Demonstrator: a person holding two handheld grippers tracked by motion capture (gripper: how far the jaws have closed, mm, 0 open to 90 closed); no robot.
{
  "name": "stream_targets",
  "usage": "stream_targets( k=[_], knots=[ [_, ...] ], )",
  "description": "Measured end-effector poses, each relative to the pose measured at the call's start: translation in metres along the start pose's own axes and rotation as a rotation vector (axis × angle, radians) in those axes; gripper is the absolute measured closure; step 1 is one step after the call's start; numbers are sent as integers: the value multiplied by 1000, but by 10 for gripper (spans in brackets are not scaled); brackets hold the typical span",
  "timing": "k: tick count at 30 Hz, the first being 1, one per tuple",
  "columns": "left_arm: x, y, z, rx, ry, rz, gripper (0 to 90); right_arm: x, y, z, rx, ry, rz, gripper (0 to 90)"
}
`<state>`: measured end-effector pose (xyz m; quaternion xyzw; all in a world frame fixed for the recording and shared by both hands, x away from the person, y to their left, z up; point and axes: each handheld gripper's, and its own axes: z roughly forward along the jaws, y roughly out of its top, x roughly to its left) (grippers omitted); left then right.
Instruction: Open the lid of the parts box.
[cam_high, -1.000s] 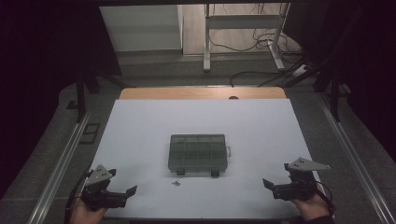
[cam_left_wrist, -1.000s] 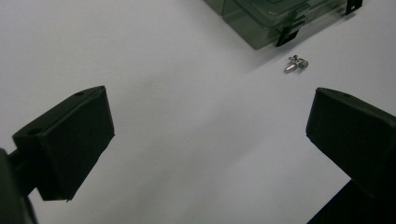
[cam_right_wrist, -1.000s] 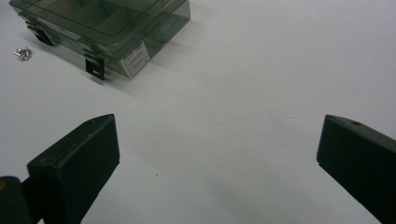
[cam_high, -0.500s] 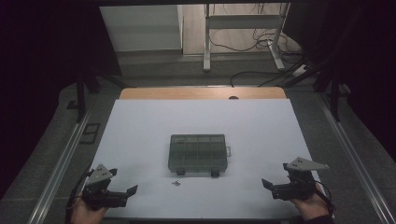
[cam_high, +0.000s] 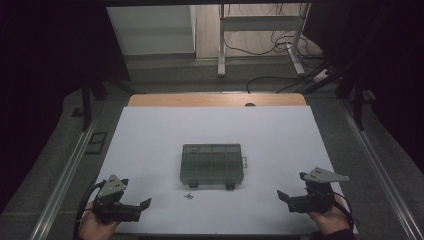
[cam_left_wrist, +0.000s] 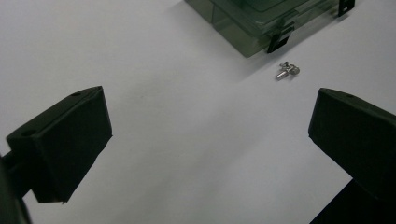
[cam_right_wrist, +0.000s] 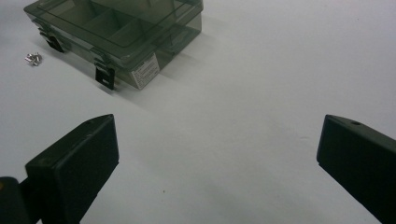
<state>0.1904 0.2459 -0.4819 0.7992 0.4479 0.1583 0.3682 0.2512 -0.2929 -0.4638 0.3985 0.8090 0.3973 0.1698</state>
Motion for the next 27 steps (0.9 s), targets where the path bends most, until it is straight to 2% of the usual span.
stream_targets(
  k=[7,13,18,23,27],
  knots=[
    [-2,4,3,7,-13,10,0,0,1,4,6,13,9,0],
    [-3,7,8,8,-33,28,6,1,3,7,-14,41,5,0],
    [-5,9,11,19,-22,44,14,4,5,12,4,60,-5,0],
    [-8,11,16,8,-16,66,13,6,8,15,6,74,-8,0],
    [-9,13,19,-6,-28,77,19,7,10,17,11,82,-3,0]
  ],
)
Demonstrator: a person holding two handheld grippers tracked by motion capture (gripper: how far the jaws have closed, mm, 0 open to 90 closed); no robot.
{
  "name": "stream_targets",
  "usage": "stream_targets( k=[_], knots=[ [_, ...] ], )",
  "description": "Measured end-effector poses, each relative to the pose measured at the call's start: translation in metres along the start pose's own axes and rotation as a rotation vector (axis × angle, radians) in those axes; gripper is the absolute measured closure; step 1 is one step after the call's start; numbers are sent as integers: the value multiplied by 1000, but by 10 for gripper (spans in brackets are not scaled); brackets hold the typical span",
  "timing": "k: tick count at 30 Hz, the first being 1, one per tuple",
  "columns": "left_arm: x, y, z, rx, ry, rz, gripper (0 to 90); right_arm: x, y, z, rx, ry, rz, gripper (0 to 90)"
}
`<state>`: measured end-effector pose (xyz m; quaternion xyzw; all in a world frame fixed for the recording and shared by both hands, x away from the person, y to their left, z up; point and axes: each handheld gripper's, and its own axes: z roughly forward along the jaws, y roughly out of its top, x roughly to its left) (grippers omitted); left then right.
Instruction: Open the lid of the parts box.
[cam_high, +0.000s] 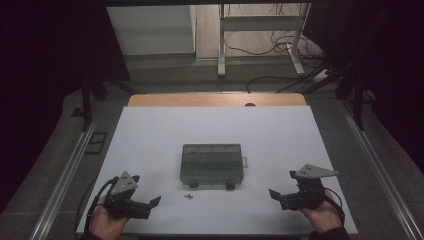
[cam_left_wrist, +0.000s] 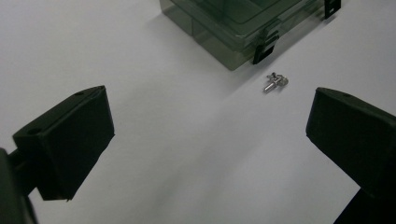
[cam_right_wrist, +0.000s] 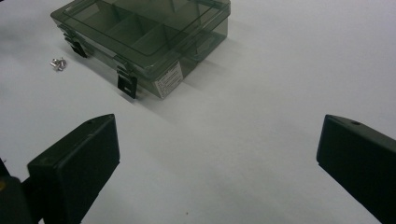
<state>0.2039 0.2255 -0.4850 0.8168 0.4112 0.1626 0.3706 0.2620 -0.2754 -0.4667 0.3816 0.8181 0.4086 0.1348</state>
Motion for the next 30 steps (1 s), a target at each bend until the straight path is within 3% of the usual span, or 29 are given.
stream_targets(
  k=[3,12,21,30],
  knots=[
    [0,1,4,-11,-21,8,25,1,2,3,12,10,-1,0],
    [1,4,11,-33,-58,-19,28,6,7,11,29,13,-14,0],
    [-2,8,20,-20,-55,11,25,12,10,19,79,28,-58,0],
    [-1,10,23,-33,-53,-13,10,16,13,25,113,32,-70,24]
  ],
)
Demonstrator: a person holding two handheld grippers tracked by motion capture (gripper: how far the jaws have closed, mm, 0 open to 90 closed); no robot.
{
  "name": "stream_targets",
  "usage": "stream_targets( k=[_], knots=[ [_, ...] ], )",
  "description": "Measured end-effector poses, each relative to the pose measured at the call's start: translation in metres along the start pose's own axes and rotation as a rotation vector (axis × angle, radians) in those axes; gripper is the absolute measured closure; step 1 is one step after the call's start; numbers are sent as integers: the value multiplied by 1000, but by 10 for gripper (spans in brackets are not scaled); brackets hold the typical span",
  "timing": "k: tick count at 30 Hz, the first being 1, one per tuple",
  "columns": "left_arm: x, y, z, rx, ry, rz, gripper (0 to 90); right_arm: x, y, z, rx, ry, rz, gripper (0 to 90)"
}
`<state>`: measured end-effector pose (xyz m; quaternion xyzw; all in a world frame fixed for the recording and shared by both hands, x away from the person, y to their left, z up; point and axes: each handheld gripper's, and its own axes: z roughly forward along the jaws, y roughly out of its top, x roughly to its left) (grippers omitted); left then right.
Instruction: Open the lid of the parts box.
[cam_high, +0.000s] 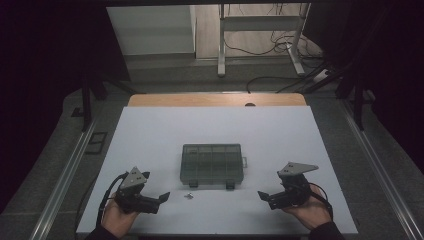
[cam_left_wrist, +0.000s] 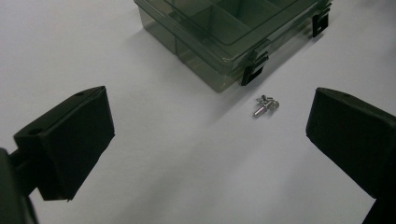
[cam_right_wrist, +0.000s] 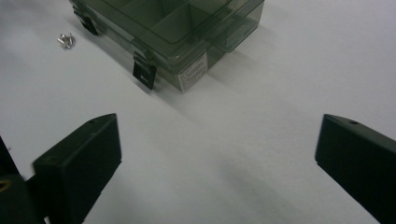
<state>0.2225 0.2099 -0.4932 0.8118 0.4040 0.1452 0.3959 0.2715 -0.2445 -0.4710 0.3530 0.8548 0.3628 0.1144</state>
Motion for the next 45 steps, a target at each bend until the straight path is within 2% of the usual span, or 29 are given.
stream_targets(
  k=[2,4,6,7,11,12,13,14,15,18,19,20,21,23,24,29,33,38,45],
  knots=[
    [0,1,2,2,-2,-1,10,1,1,1,-2,-2,-11,119],
    [0,1,3,5,-5,-2,10,2,2,1,-4,17,-14,210],
    [0,2,5,10,-2,2,10,2,3,2,-1,27,-15,238],
    [1,2,7,13,0,5,10,3,4,4,12,36,-22,315],
    [1,4,10,2,-10,8,12,3,5,6,29,56,-32,437],
    [1,4,10,2,-10,8,14,3,5,6,29,56,-32,437],
    [1,4,12,2,-17,10,18,3,6,6,30,64,-32,509],
    [1,4,12,2,-17,10,20,3,6,6,30,64,-32,509],
    [1,5,14,3,-29,20,22,3,7,6,28,73,-30,571],
    [0,6,16,2,-31,35,25,2,8,7,27,72,-27,629],
    [0,7,17,-1,-37,32,28,2,9,8,19,65,-28,698],
    [0,7,17,-1,-37,32,28,2,9,8,19,65,-28,698],
    [1,8,18,-4,-41,27,30,3,9,9,14,68,-32,747],
    [1,9,19,-10,-45,21,32,3,10,10,16,68,-35,768],
    [0,10,21,-10,-47,21,35,5,11,12,21,69,-43,812],
    [-2,13,25,0,-41,38,35,7,13,21,43,83,-64,885],
    [-3,15,28,-4,-45,43,35,8,15,24,45,94,-73,886],
    [-2,18,32,-26,-62,58,34,10,15,32,75,102,-82,887],
    [-3,20,37,-24,-74,66,35,10,15,38,98,105,-83,887]
  ],
)
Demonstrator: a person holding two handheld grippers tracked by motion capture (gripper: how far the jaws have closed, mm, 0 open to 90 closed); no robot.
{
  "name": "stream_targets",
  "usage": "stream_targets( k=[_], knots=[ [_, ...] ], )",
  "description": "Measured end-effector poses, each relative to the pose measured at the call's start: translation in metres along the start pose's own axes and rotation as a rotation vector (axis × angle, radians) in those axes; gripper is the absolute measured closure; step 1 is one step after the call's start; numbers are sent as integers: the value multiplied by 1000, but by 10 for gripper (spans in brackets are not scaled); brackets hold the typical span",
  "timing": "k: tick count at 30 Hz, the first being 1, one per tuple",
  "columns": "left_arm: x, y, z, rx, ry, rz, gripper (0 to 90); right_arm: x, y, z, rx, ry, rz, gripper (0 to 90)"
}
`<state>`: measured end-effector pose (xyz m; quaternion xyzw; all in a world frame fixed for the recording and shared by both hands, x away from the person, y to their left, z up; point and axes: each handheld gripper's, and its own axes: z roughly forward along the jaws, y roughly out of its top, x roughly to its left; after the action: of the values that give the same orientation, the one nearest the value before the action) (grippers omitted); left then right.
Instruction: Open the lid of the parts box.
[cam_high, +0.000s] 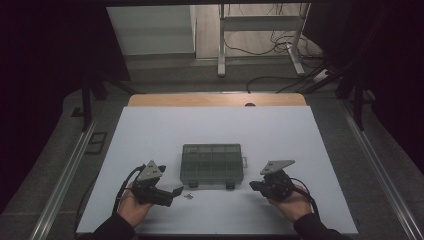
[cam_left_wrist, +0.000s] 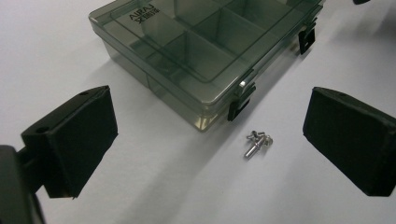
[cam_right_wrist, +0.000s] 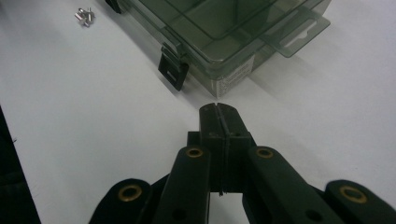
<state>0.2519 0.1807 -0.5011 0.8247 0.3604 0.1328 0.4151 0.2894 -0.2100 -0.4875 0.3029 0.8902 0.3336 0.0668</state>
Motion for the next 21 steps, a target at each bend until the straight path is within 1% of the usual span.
stream_targets(
  k=[1,3,5,6,7,11,13,14,17,19,21],
  knots=[
    [0,0,1,0,-2,-2,34,-2,0,3,10,2,3,887],
    [1,1,2,1,-5,-6,33,-2,0,3,11,3,6,887],
    [1,2,3,2,-7,-9,32,-3,0,5,9,19,12,887],
    [1,2,4,2,-7,-14,30,-4,-1,6,8,9,3,887],
    [1,2,4,2,-7,-14,29,-4,-1,6,8,12,4,887],
    [2,4,6,3,-19,-40,27,-7,0,11,14,19,14,887],
    [2,4,7,8,-17,-39,26,-7,0,12,19,18,12,886],
    [2,5,7,11,-15,-39,25,-6,0,14,31,16,12,887],
    [2,6,8,14,-8,-35,19,-7,1,17,36,20,16,887],
    [3,6,9,12,-2,-21,17,-7,1,18,41,21,20,887],
    [3,7,9,13,1,-19,14,-7,2,20,44,25,24,887]
  ],
)
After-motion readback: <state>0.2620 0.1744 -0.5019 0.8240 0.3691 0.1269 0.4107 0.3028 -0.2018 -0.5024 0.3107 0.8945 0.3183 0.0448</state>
